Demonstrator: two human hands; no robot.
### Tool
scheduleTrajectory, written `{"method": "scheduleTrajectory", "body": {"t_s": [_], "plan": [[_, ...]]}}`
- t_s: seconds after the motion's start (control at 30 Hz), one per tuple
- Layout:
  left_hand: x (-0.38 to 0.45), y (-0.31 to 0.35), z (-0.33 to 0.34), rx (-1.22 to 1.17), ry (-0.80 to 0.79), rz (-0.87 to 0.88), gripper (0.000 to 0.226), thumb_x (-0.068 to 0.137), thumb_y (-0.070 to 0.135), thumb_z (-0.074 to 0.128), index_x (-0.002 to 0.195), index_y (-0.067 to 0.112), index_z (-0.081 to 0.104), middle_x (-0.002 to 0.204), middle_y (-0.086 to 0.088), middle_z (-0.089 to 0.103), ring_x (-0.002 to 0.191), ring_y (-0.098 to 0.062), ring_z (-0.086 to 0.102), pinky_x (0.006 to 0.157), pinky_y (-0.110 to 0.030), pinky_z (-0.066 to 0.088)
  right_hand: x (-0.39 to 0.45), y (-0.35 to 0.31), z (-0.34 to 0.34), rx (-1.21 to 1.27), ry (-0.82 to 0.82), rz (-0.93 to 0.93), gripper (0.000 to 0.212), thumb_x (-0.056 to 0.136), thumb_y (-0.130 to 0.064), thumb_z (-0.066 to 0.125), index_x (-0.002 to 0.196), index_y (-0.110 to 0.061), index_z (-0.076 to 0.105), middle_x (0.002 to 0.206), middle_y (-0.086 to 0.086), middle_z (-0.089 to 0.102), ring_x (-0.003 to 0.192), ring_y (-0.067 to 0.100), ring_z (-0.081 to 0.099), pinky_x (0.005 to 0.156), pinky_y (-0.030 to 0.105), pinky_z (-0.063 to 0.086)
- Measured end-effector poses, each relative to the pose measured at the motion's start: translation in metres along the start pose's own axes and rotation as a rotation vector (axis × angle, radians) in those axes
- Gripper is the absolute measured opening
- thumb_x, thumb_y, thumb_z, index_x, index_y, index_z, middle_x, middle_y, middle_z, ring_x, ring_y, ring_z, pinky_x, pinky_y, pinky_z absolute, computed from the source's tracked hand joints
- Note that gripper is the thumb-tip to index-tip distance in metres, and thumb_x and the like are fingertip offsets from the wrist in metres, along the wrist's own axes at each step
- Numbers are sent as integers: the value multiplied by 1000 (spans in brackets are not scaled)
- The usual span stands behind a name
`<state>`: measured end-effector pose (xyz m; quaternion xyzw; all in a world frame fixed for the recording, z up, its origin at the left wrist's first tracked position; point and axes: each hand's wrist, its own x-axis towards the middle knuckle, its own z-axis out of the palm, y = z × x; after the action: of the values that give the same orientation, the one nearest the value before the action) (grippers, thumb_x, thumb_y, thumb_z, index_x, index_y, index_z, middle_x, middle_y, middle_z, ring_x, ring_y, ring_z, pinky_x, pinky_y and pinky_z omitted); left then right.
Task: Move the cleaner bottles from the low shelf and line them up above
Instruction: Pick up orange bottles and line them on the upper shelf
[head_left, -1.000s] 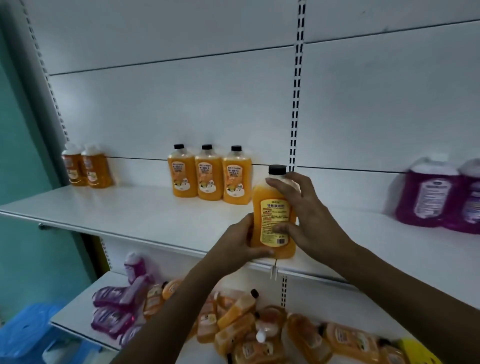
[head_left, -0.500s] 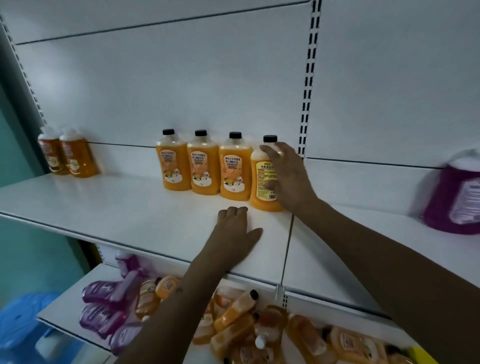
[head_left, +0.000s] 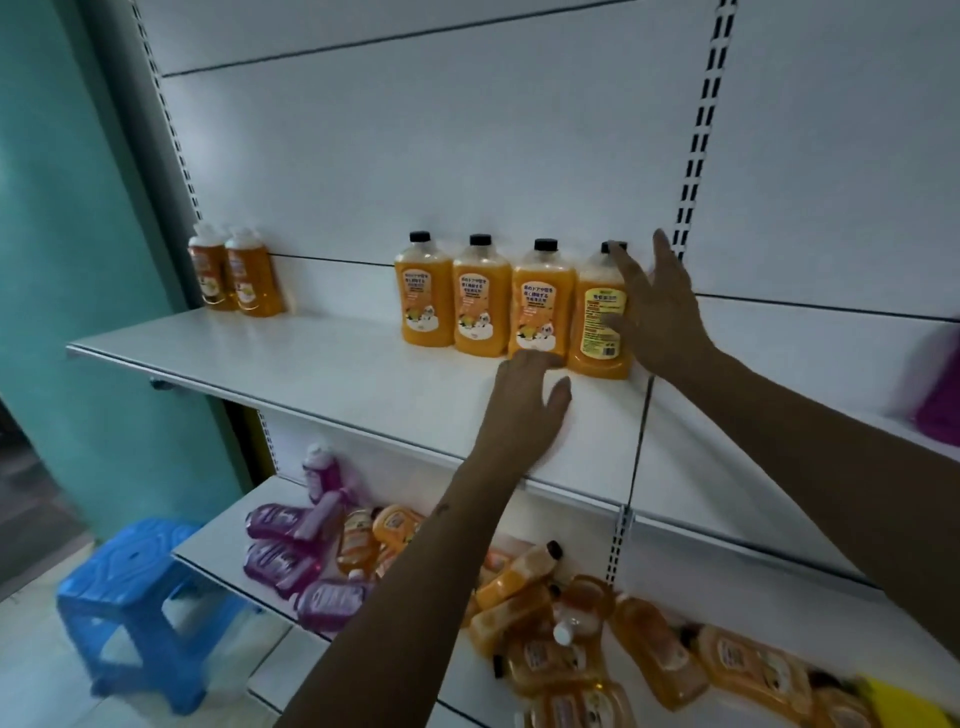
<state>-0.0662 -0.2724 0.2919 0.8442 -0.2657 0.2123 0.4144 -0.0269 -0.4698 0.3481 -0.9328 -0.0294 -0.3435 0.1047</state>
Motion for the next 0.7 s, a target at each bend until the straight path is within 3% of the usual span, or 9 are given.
{"method": "scheduleTrajectory", "body": {"t_s": [0.13,0.27,0.33,0.43,0.53,0.7], "plan": [[-36,8,-25,-134,228,100,27,94,18,51,120,14,57,120,-5,58,114,-19,54,96,-43,48,-56,-44,-57,262,-22,-107,73,91,-38,61,151,-28,22,161,10,10,148,30,7,116,47,14],[-110,-2,-44,-194,273,117,30,94,22,50,124,15,54,122,2,54,117,-13,52,95,-34,48,-130,-62,-96,382,-77,-124,60,94,-38,57,147,-31,32,156,-1,25,146,17,20,118,45,23],[-148,-9,-44,-240,238,95,32,93,25,48,123,15,54,121,3,53,116,-11,52,94,-30,48,-168,-66,-110,427,-90,-105,48,96,-35,54,142,-30,41,149,-7,38,140,9,32,114,42,32],[-191,-19,-31,-270,156,44,32,92,29,47,120,17,55,117,3,54,113,-13,54,92,-30,48,-220,-72,-123,513,-101,-48,36,98,-30,53,133,-25,52,137,-11,50,131,9,45,106,34,43],[-238,-42,-8,-250,18,-39,31,93,29,51,123,21,53,119,8,51,113,-13,53,91,-32,48,-270,-70,-119,558,-140,-3,29,98,-20,54,126,-19,58,130,-8,57,124,11,53,98,26,47],[-328,-110,30,-117,-214,-308,43,89,25,64,129,16,52,122,6,50,111,-16,54,92,-41,51,-338,-31,-66,528,-184,137,20,96,-19,57,114,-21,64,119,-7,61,114,11,59,91,21,49]]}}
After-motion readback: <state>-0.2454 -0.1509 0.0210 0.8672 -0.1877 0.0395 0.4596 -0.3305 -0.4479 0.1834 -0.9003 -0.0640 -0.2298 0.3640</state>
